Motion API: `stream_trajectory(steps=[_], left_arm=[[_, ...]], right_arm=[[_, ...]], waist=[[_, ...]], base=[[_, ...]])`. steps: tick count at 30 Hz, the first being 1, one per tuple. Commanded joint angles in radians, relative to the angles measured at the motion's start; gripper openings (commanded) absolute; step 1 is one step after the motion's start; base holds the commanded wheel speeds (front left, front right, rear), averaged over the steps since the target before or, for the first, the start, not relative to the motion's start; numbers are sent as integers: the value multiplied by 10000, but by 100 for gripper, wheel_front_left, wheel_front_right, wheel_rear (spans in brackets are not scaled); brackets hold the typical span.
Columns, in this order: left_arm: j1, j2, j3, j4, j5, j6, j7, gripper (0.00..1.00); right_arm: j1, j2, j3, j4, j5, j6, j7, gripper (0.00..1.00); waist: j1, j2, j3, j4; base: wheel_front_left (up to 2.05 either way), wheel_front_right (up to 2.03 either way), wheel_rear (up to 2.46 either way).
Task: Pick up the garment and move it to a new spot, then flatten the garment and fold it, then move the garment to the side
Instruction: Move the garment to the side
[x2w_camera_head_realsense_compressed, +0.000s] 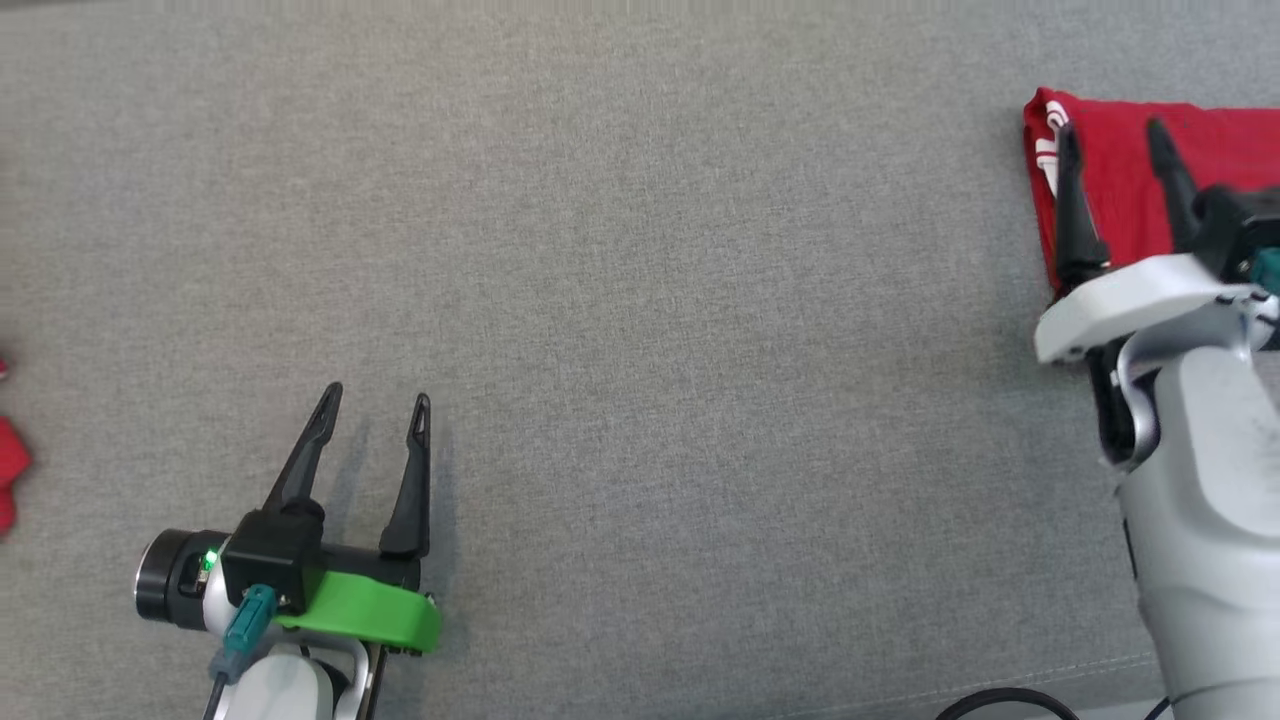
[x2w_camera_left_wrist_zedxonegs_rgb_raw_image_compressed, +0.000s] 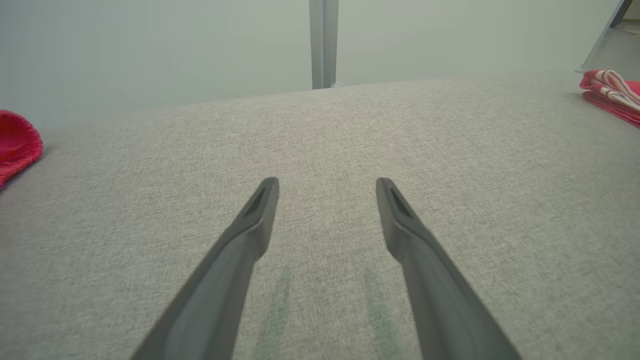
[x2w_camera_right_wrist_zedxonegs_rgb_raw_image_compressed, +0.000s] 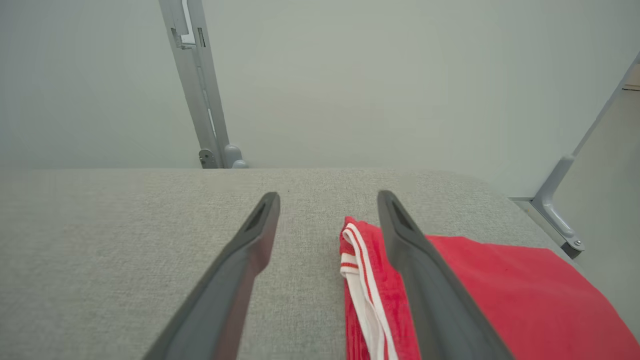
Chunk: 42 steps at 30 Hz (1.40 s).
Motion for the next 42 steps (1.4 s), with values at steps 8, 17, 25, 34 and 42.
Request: stream_trajectory(steps=[8,17,25,34,42], left_arm=[[863,-156,482,405,-8,105,5,100],[1689,-213,769,667,-90,167,5,100],[2169,-224,908,664,-336,360,5,100],[2372,-225,972,639,-460,540,5,100],[2550,-226,1062,633,-536,653,5,100]], right_arm=[[1919,346,1071,-494,713,-16,-15,100],[3791,663,1325,-862,939,-16,-15,100],[5031,912,1277,-1440,668,-16,-15,100],[5729,1125,1217,-1972,612,-16,-15,100],[5943,1184,1195,-2172,529,-16,-15,100]], waist=[[1,1,-1708,377],[1,1,-2858,562],[1,1,-3433,567],[1,1,-3849,523],[1,1,-4033,428]], base=[[0,0,0],[0,0,0],[0,0,0],[0,0,0],[0,0,0]])
